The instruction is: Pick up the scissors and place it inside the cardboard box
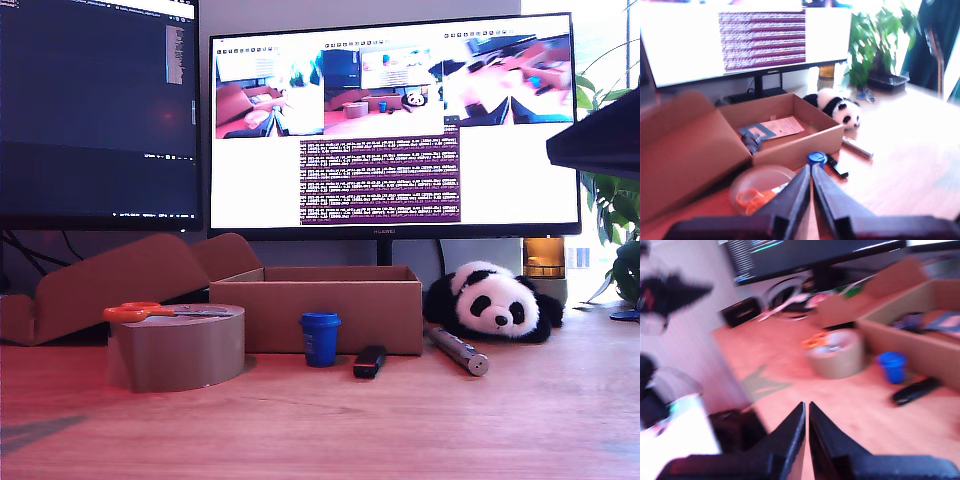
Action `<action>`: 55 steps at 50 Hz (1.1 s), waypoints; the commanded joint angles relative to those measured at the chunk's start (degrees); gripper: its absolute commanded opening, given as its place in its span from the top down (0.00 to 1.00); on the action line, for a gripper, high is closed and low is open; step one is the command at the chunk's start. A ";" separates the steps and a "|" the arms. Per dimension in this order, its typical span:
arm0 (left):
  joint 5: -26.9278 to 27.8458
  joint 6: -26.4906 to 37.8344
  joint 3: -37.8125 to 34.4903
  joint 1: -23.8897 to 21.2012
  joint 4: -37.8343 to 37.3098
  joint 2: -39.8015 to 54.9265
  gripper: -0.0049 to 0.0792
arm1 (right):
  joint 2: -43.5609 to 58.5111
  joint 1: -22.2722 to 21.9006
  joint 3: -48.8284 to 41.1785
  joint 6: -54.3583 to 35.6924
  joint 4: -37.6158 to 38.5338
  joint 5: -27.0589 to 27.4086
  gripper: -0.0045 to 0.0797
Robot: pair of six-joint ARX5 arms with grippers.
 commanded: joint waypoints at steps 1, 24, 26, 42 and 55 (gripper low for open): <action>0.50 7.52 2.12 -0.17 -3.89 4.02 0.97 | 0.26 0.17 -0.52 -0.11 0.28 0.81 0.96; -4.98 38.14 23.37 -4.37 -27.45 38.80 0.97 | 0.26 0.15 -0.52 -0.66 0.13 5.68 0.96; -6.58 41.20 24.90 -4.92 -28.61 41.81 0.97 | 0.26 0.15 -0.52 -1.33 0.13 5.68 0.96; -12.46 49.29 34.07 -6.03 -34.36 58.86 0.97 | 0.26 0.15 -0.52 -3.63 -0.90 5.68 0.96; -14.51 49.33 35.39 -6.88 -26.69 61.00 0.83 | 0.26 0.15 -0.52 -3.65 -1.44 5.70 0.96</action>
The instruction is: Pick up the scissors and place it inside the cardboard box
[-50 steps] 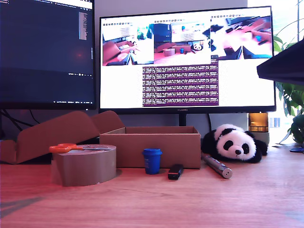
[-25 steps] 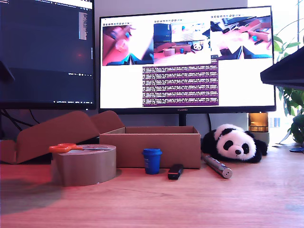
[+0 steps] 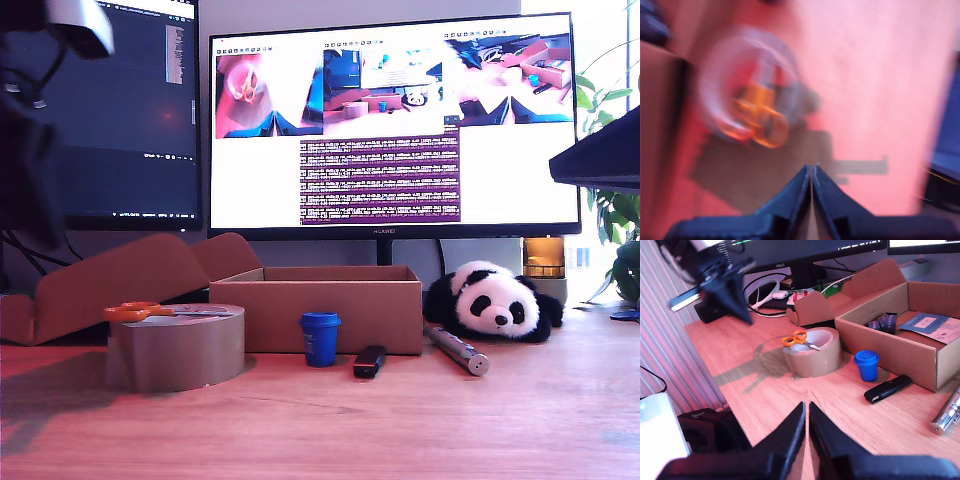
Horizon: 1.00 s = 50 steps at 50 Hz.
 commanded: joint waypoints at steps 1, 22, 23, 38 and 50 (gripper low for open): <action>-0.94 0.68 0.52 -0.96 1.09 0.28 0.79 | 0.26 -0.02 -0.52 -0.44 -0.44 0.02 0.96; -8.17 6.51 0.52 -4.70 5.77 5.20 0.64 | 0.26 -0.07 -0.52 -1.84 -3.21 3.02 0.96; -8.26 6.54 0.52 -4.70 5.99 5.53 0.64 | 0.26 -0.09 -0.52 -1.84 -3.23 3.02 0.96; -10.88 8.33 0.61 -4.70 7.85 8.76 0.64 | 0.26 -0.11 -0.52 -1.86 -3.41 3.06 0.96; -10.84 8.41 0.66 -4.81 10.73 9.70 0.64 | 0.26 -0.11 -0.52 -1.88 -3.41 3.08 0.96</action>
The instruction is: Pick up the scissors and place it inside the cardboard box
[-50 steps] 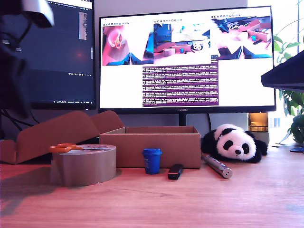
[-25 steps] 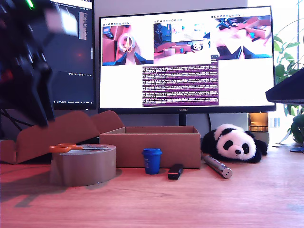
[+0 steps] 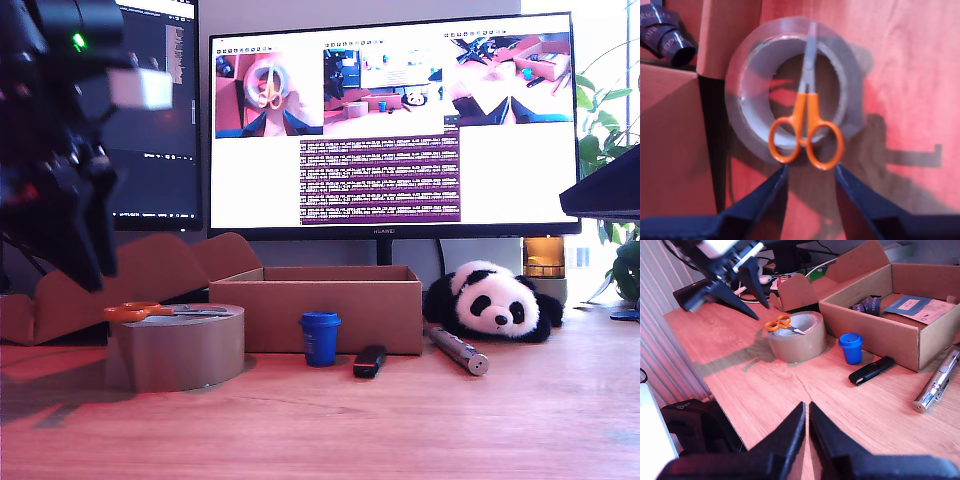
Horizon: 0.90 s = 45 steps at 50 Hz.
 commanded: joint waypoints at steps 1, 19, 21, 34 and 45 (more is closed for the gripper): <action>0.28 0.48 0.50 -0.26 0.85 0.26 0.64 | 0.26 -0.11 -0.52 -0.44 0.22 0.07 0.96; 0.31 0.28 0.85 -0.26 2.40 2.16 0.64 | 0.26 -0.11 -0.52 -1.88 0.22 1.51 0.96; 0.31 0.28 1.18 -0.26 2.38 2.95 0.64 | 0.26 -0.11 -0.52 -1.88 0.22 1.51 0.96; 0.26 -0.37 4.37 -0.28 1.27 7.54 0.64 | 0.26 -0.11 -0.52 -1.88 -0.24 1.51 0.96; 0.50 -0.31 4.87 -0.66 0.70 9.25 0.64 | 0.26 -0.11 -0.52 -1.88 -0.24 1.53 0.96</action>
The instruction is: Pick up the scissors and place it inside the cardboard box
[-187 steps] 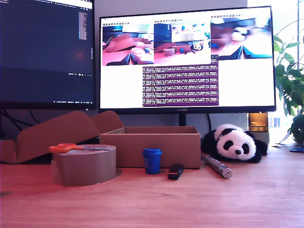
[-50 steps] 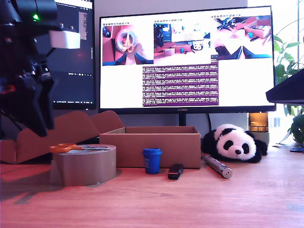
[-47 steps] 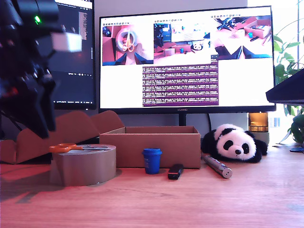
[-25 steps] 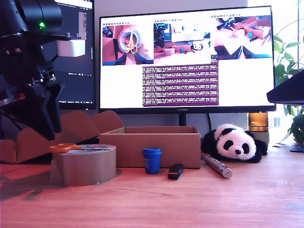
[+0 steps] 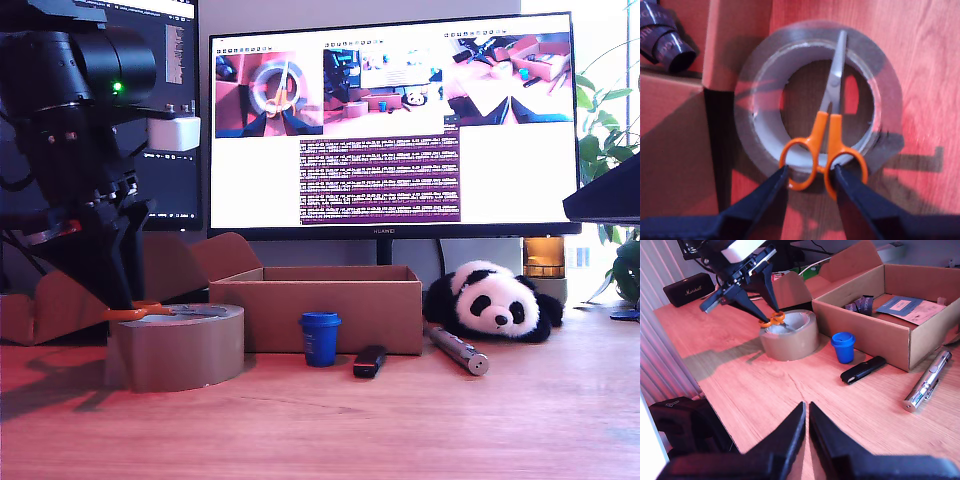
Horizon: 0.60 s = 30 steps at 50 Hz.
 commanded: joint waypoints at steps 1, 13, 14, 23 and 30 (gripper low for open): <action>0.44 0.00 0.24 -0.50 0.07 1.73 0.64 | 0.26 -0.11 -0.52 -0.22 0.24 0.07 0.96; 0.87 0.04 0.24 -1.92 -0.66 2.03 0.67 | 0.26 -0.11 -0.52 -0.24 0.24 1.88 0.96; 0.87 0.04 0.24 -2.03 -0.85 2.03 0.68 | 0.26 -0.11 -0.52 -0.22 0.26 2.01 0.96; 0.87 0.15 0.24 -2.78 -2.54 2.05 0.71 | 0.26 -0.11 -0.52 -0.22 0.24 2.67 0.96; 0.90 0.26 0.24 -2.84 -4.15 2.05 0.77 | 0.26 -0.11 -0.52 -0.20 0.22 2.80 0.96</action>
